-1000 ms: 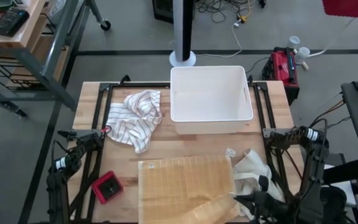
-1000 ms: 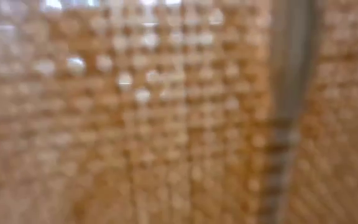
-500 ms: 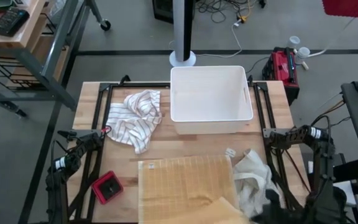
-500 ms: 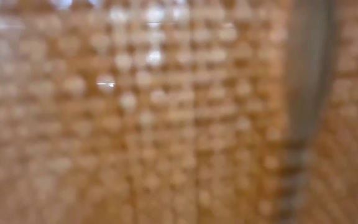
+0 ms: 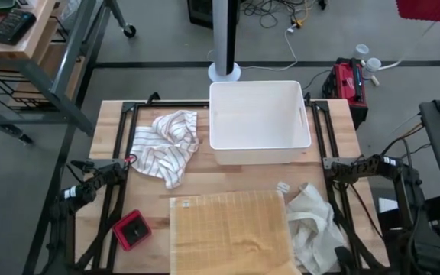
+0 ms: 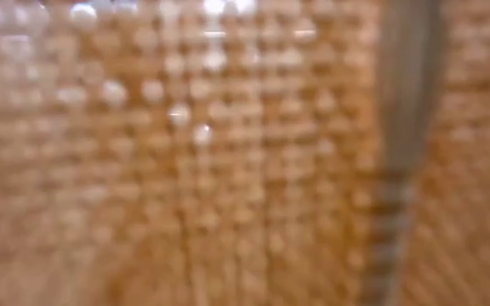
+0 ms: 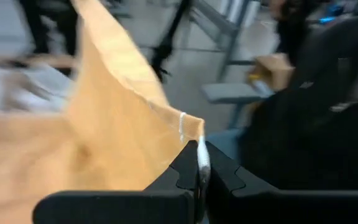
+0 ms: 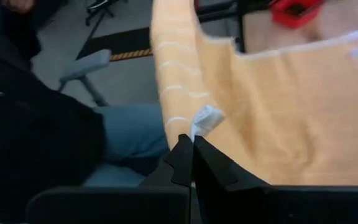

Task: Fold towel
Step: Fold the yellow towel

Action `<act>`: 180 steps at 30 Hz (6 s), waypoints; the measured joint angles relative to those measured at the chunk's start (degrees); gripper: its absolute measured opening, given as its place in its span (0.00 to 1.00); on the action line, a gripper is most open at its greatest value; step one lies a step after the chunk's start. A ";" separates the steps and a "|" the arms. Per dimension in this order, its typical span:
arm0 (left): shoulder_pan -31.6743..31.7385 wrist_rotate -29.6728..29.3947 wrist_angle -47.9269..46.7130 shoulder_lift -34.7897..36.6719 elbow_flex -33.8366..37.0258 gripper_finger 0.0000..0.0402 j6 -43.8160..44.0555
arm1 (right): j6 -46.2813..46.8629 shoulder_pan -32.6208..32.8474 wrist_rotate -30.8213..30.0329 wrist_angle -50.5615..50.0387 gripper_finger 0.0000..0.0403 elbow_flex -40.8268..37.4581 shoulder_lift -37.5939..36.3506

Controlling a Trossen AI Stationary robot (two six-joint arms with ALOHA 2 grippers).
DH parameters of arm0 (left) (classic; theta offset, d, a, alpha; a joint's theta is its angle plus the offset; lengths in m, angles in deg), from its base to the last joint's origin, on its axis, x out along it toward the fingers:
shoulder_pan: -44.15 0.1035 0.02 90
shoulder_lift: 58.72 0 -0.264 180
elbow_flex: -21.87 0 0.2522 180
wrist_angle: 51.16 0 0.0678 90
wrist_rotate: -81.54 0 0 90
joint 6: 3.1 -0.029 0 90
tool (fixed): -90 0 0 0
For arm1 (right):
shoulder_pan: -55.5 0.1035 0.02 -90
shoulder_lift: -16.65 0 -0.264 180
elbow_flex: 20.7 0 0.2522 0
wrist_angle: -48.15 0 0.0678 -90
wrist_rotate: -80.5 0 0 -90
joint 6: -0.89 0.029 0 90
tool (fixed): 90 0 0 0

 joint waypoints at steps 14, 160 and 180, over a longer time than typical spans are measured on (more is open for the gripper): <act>1.70 -11.06 -36.72 0.65 1.62 0.00 33.09 | 20.67 -3.55 -1.42 -29.43 0.00 -0.05 -0.34; 36.93 24.46 -3.33 21.51 80.57 0.19 54.62 | -6.32 -37.44 9.99 24.39 0.00 -64.90 -17.12; 38.66 18.65 29.22 23.06 77.74 0.19 20.56 | -12.79 -40.70 21.20 43.25 0.00 -70.95 -18.33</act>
